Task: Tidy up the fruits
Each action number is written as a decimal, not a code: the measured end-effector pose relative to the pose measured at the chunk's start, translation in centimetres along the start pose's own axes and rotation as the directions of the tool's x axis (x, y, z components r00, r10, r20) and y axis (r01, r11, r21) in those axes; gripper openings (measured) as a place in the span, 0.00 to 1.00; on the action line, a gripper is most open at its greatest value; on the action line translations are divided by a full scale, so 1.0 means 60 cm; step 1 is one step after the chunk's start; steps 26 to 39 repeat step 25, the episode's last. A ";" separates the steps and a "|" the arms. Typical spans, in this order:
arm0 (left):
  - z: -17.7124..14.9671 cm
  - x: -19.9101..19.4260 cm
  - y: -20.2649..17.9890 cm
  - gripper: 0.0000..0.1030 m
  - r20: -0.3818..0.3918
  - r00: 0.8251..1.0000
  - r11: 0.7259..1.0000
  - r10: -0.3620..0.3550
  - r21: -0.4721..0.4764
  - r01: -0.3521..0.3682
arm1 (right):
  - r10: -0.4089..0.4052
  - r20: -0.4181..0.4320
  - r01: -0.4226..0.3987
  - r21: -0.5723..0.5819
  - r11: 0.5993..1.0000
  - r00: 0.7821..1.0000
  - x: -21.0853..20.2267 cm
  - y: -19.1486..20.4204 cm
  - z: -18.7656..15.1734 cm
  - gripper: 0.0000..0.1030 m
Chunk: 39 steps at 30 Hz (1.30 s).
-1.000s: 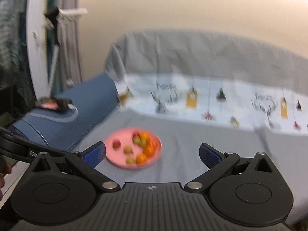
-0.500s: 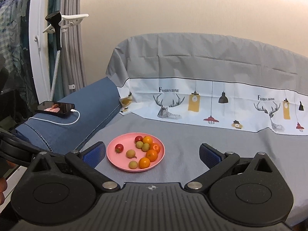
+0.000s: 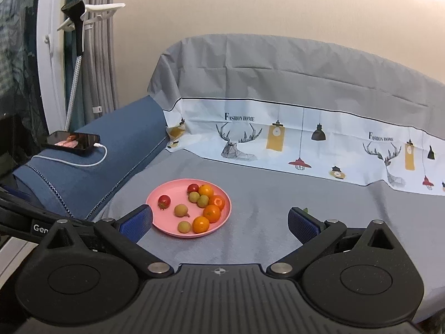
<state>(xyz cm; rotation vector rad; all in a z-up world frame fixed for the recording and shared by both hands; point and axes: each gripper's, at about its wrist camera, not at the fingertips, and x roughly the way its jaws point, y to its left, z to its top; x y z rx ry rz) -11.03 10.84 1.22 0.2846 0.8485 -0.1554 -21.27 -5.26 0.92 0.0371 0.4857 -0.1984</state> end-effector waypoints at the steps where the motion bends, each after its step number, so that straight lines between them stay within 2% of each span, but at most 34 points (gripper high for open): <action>1: 0.000 0.001 0.000 1.00 -0.003 1.000 1.000 0.001 -0.001 -0.001 | 0.002 -0.007 -0.002 -0.006 1.000 1.000 0.002 0.001 0.001 0.99; 11: 0.012 0.015 -0.002 1.00 -0.004 1.000 1.000 0.004 0.004 -0.004 | -0.009 -0.010 0.009 -0.037 0.999 1.000 0.025 0.011 0.015 0.99; 25: 0.055 0.082 -0.015 1.00 -0.040 0.999 1.000 0.029 0.006 -0.029 | -0.011 -0.085 0.012 0.014 1.000 0.996 0.120 -0.003 0.026 0.99; 39: 0.055 0.082 -0.015 1.00 -0.040 0.999 1.000 0.029 0.006 -0.029 | -0.011 -0.085 0.012 0.014 1.000 0.996 0.120 -0.003 0.026 0.99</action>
